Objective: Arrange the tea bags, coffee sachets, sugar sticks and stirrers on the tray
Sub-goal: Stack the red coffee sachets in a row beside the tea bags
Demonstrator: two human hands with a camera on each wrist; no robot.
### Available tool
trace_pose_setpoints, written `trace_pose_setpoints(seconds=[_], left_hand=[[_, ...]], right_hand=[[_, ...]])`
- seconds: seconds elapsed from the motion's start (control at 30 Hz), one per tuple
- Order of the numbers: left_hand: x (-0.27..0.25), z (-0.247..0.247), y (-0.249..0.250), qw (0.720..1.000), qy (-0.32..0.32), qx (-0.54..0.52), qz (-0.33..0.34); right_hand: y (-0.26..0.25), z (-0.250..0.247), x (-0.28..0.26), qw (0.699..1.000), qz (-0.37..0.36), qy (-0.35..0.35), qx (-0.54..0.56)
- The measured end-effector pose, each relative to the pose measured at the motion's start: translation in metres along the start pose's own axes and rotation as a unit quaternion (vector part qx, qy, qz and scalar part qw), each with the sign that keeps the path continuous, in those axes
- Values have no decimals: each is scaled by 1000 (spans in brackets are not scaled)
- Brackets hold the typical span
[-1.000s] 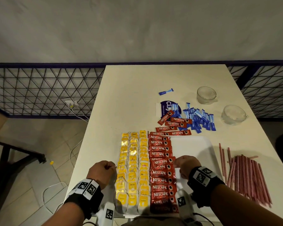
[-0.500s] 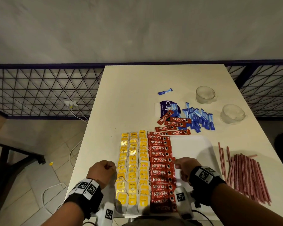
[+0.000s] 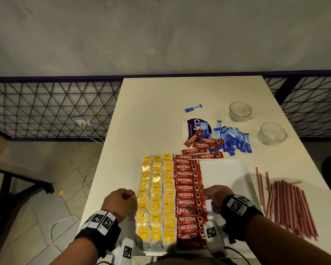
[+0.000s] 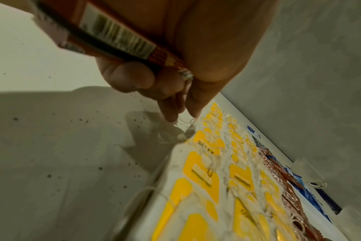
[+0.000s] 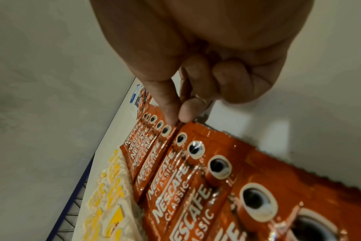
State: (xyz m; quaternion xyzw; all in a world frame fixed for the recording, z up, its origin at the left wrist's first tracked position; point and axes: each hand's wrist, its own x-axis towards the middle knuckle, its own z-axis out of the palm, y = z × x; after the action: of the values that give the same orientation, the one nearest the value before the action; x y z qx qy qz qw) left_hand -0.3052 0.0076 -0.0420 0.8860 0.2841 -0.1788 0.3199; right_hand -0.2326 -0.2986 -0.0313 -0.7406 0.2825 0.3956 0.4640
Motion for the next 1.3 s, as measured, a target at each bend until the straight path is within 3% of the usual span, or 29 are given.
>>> trace_pose_setpoints(seconds=[0.13, 0.27, 0.37, 0.43, 0.47, 0.57, 0.7, 0.8, 0.93, 1.03, 1.17, 1.3], left_hand=[[-3, -1, 1, 1000, 3, -17, 4], [-9, -7, 4, 999, 10, -36, 8], [-17, -19, 18, 998, 36, -9, 44], [-25, -26, 37, 991, 23, 18, 133], [-31, -27, 51, 982, 0, 27, 185], [-43, -24, 87, 955, -77, 55, 282], [-53, -20, 116, 936, -134, 55, 322], [-47, -21, 113, 931, -129, 3, 341], [-36, -32, 101, 943, -155, -156, 250], [-37, -34, 103, 939, -162, -185, 240], [-34, -35, 100, 935, -159, -227, 222], [-31, -28, 98, 940, -138, -227, 213]], right_hand=[[-4, 4, 0, 1000, 1, 10, -14], [-7, 6, -1, 985, -2, 47, -168], [-11, 2, -9, 958, -104, 88, -251], [-20, 8, -23, 969, -175, 96, -143], [-27, 14, -32, 969, -214, 68, -103], [-50, 35, -62, 938, -318, -66, -119], [-60, 46, -68, 906, -401, -74, -115], [-57, 41, -65, 906, -410, -63, -85], [-51, 27, -63, 913, -407, -26, -23], [-45, 21, -60, 917, -398, -9, -24], [-43, 14, -56, 932, -359, 5, 58], [-38, 5, -54, 950, -304, -25, 66]])
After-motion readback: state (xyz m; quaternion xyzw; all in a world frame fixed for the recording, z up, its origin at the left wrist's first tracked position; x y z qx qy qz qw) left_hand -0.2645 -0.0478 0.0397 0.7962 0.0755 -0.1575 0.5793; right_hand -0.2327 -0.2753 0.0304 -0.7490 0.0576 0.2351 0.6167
